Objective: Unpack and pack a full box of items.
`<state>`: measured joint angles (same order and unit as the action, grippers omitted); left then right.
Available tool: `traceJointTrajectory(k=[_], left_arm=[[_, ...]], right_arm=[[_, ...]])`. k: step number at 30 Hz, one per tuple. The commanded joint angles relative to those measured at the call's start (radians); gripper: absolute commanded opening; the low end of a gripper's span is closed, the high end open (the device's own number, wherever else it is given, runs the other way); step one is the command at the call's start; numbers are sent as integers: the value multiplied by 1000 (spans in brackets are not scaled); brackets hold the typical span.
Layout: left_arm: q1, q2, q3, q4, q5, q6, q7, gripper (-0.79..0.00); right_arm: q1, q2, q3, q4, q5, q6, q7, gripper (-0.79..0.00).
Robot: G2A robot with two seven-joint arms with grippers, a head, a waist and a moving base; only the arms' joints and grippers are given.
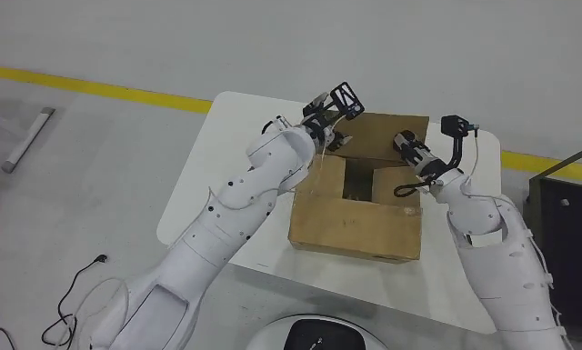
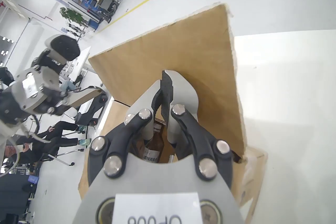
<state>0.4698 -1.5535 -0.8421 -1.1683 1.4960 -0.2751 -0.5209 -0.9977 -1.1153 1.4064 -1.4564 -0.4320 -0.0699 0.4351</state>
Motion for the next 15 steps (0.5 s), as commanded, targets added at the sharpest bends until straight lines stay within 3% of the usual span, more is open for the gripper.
traceJointTrajectory(k=[1, 6, 9, 15], left_arm=[[42, 14, -36, -68, -3, -33, -26, 0], [155, 45, -115, -232, -50, -143, -87, 0], [210, 56, -176, -273, -222, -244, -120, 0], [281, 77, -218, -377, -275, -308, -230, 0]], right_arm=[[27, -3, -16, 26, -6, 24, 14, -785], [81, -9, -54, 75, -26, 64, 56, -785], [94, -9, -58, 84, -23, 59, 83, -785], [37, 10, 19, -3, 38, -84, 194, -785]])
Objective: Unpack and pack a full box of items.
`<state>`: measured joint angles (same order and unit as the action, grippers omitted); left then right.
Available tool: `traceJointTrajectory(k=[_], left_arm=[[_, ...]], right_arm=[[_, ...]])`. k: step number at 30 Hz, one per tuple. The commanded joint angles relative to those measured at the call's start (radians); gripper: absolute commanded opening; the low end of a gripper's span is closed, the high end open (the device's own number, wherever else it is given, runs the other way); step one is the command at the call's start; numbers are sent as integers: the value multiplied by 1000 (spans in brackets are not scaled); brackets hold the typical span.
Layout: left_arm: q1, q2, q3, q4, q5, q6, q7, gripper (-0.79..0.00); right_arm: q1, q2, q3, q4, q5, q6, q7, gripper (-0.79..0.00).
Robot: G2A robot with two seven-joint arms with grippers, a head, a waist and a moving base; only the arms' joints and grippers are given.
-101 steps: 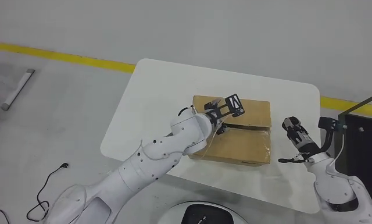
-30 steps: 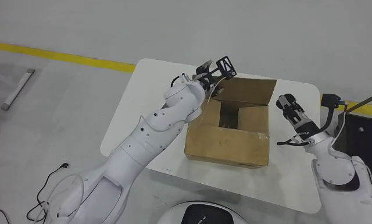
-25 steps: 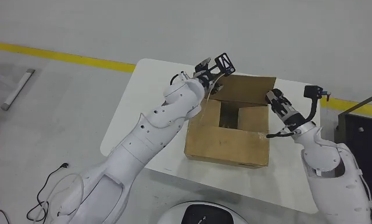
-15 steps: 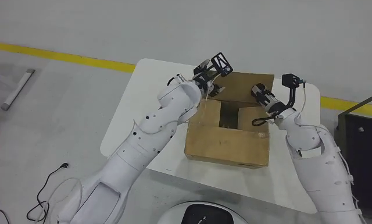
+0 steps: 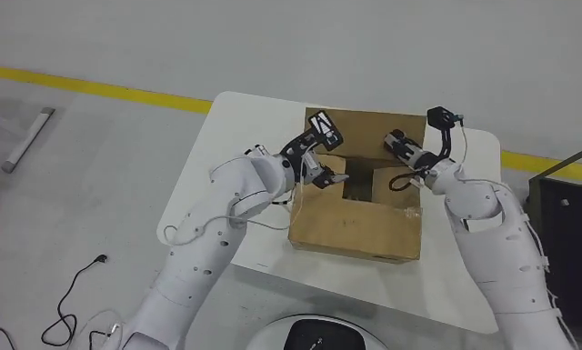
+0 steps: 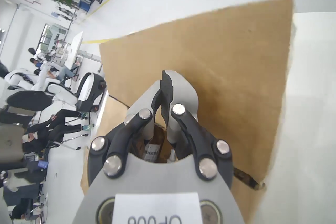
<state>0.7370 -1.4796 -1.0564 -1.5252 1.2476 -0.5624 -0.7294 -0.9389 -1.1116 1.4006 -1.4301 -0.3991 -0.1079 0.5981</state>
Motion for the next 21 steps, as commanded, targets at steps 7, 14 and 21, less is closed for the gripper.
traceJointTrajectory(k=[7, 14, 21], left_arm=[[51, 19, -16, -72, -219, -137, -151, 0], [66, 35, -14, -72, -349, -197, -214, 0], [95, 49, -11, -86, -337, -194, -174, 0]], right_arm=[[-200, 50, 207, -167, 19, -282, 171, -785], [-352, 75, 318, -206, 14, -438, 212, -785], [-391, 85, 343, -223, 68, -423, 234, -465]])
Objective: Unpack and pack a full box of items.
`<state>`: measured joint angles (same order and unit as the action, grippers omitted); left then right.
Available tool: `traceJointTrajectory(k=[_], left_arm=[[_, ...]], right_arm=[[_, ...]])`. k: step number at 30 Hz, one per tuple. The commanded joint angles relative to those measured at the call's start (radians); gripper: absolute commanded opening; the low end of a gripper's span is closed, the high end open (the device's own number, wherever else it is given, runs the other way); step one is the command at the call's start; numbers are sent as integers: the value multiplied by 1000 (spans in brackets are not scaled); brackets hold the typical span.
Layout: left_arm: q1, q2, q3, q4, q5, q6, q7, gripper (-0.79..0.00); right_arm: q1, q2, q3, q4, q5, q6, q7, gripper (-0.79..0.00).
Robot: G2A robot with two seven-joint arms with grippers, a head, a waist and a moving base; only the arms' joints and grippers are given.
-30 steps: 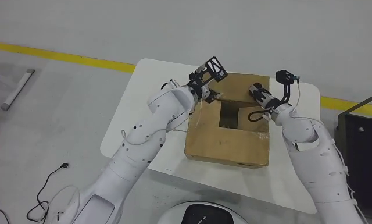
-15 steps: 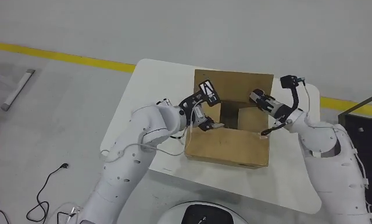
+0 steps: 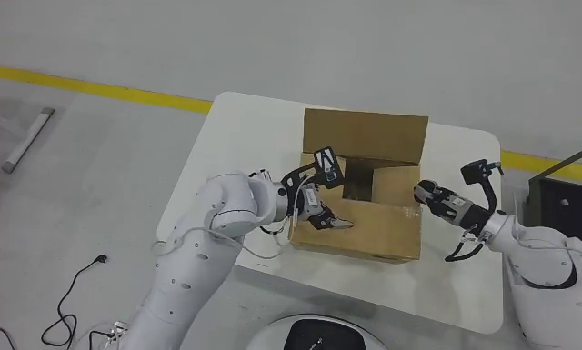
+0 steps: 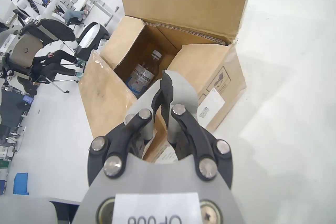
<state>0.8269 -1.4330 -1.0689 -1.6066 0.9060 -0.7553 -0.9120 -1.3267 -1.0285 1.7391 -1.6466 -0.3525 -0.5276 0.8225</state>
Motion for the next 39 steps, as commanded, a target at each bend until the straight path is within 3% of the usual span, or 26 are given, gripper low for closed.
traceJointTrajectory(k=[1, 2, 5, 7, 10, 15, 18, 23, 26, 33, 35, 39], left_arm=[[9, 4, 2, -10, 9, -1, 17, 0], [13, 6, 2, -14, 14, 0, 27, 0], [23, 11, 5, -26, 38, -2, 52, 0], [28, 15, 10, -33, 57, -1, 62, 0], [33, 19, 15, -42, 77, 4, 69, 0], [36, 27, 26, -58, 109, 10, 68, 0], [39, 30, 36, -58, 117, 16, 77, 0], [37, 34, 51, -59, 117, 23, 84, 0], [35, 38, 54, -61, 111, 26, 84, 0], [35, 47, 52, -71, 92, 29, 86, 0], [36, 50, 51, -73, 89, 30, 90, 0], [37, 54, 54, -78, 87, 35, 95, 0]], right_arm=[[-8, 4, 10, -13, 30, -15, 20, -416], [-13, 6, 16, -14, 41, -25, 28, -348], [-26, 14, 28, -20, 32, -62, 65, -403], [-34, 18, 29, -22, 33, -78, 80, -382], [-46, 23, 33, -24, 33, -84, 85, -246], [-65, 29, 31, -27, 40, -88, 85, -283], [-71, 34, 21, -29, 41, -93, 104, -243], [-78, 39, 5, -27, 81, -99, 116, -249], [-84, 43, 6, -32, 99, -103, 115, -323], [-102, 50, 25, -41, 187, -105, 95, -262], [-100, 51, 24, -30, 252, -106, 86, -123], [-82, 55, 16, -8, 294, -90, 95, -135]])
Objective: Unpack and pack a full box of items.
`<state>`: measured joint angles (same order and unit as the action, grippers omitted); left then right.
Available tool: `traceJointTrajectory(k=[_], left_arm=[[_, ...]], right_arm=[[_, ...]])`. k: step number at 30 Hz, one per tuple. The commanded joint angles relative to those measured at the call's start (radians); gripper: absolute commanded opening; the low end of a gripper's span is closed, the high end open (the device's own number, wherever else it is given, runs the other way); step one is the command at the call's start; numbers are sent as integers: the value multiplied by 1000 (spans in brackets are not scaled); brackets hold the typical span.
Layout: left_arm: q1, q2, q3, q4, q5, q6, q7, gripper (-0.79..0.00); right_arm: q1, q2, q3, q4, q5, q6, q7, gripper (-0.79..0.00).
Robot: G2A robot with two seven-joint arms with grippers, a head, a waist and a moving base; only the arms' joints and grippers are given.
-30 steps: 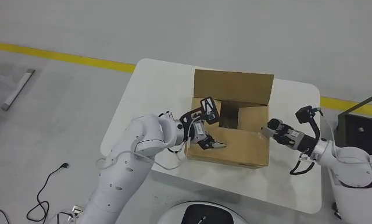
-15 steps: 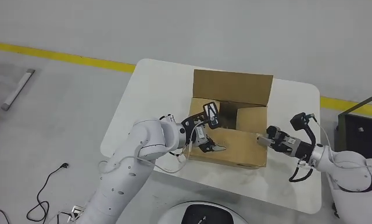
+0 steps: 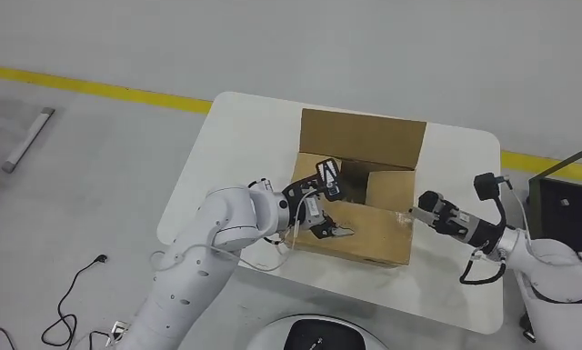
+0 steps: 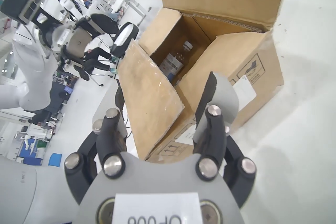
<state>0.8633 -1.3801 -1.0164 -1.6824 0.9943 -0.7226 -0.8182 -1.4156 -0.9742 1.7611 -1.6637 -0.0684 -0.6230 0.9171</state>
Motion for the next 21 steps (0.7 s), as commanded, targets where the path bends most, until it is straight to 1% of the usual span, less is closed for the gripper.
traceJointTrajectory(k=[1, 2, 5, 8, 9, 11, 14, 15, 16, 17, 18, 21], left_arm=[[2, 3, 3, -4, -4, 2, 1, 0], [5, 3, 5, -3, -16, 2, 1, 0], [9, 6, -1, -7, -71, 14, 4, 0], [7, 11, -6, -14, -90, 15, -7, 0], [8, 12, -7, -15, -100, 16, -4, 0], [10, 14, -12, -12, -126, 23, 1, 0], [9, 19, -17, -6, -150, 28, -3, 0], [7, 20, -17, -5, -152, 30, -5, 0], [6, 21, -17, -5, -154, 30, -7, 0], [3, 22, -17, -7, -151, 32, -9, 0], [2, 24, -16, -8, -149, 34, -11, 0], [-5, 27, -12, -9, -141, 37, -15, 0]], right_arm=[[13, 1, -14, 18, 25, 11, 2, -151], [20, 1, -23, 26, 45, 17, 6, -175], [44, 3, -48, 49, 80, 31, 24, -132], [64, 3, -72, 72, 146, 35, 38, -145], [70, 4, -76, 80, 160, 38, 52, -135], [82, 7, -83, 97, 160, 47, 72, -160], [97, 7, -97, 129, 232, 65, 87, -169], [102, 9, -98, 136, 227, 66, 100, -191], [107, 10, -100, 140, 218, 64, 109, -191], [110, 11, -104, 146, 214, 66, 114, -163], [113, 12, -107, 150, 212, 70, 114, -188], [119, 14, -113, 154, 205, 75, 116, -188]])
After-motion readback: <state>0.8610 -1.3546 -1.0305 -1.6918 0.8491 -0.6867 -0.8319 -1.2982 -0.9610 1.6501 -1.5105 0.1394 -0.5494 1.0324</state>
